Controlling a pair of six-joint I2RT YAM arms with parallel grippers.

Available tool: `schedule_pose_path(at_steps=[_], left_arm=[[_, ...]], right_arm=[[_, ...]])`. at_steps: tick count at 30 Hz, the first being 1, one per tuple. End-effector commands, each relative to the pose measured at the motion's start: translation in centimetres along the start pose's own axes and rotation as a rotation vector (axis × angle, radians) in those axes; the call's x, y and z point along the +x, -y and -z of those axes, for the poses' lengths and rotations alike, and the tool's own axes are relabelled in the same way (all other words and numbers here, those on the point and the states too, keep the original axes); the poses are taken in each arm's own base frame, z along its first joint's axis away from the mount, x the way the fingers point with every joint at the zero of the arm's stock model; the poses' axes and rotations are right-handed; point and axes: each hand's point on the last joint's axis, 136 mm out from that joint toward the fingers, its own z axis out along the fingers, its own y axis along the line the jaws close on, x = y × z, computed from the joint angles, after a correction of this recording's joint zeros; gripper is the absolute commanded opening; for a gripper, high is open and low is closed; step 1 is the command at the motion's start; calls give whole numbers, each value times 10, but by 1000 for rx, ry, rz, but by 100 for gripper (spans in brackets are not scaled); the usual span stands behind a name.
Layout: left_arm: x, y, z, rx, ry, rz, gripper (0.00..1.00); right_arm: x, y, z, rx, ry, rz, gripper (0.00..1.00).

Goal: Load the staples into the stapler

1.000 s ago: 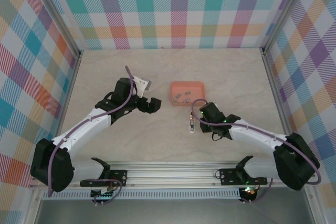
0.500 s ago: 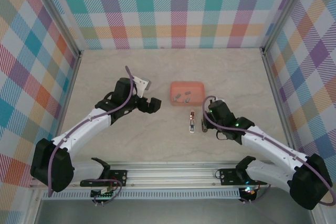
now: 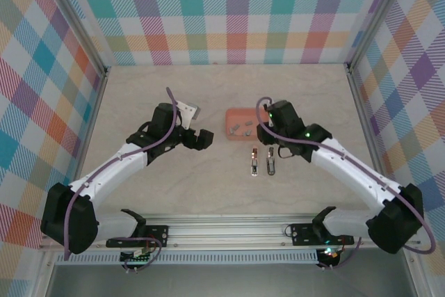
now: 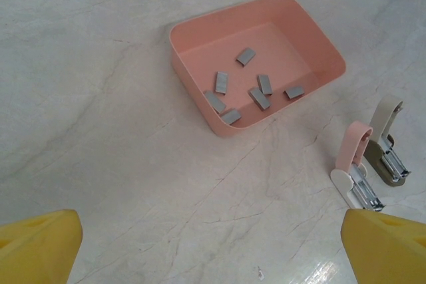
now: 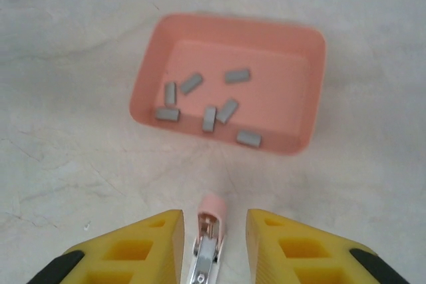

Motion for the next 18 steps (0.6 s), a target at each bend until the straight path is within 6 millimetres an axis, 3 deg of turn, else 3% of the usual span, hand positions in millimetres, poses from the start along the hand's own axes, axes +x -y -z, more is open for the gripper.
schedule_pose_path(at_steps=[1,4,11,18], left_arm=[[-8,1,-1,-3,24,-4,100],[-7,3,-1,10,23,-13,100],[-9,-4,4,-40,30,-31,100],[-4,-5,-1,-39,15,-32,100]], right_arm=[[-20,-7,-5,-38,-15,226,32],[-42,-11,-12,-106,-26,353,33],[-83,5,-33,-299,-4,542,35],[-93,5,-55,-493,4,824,35]])
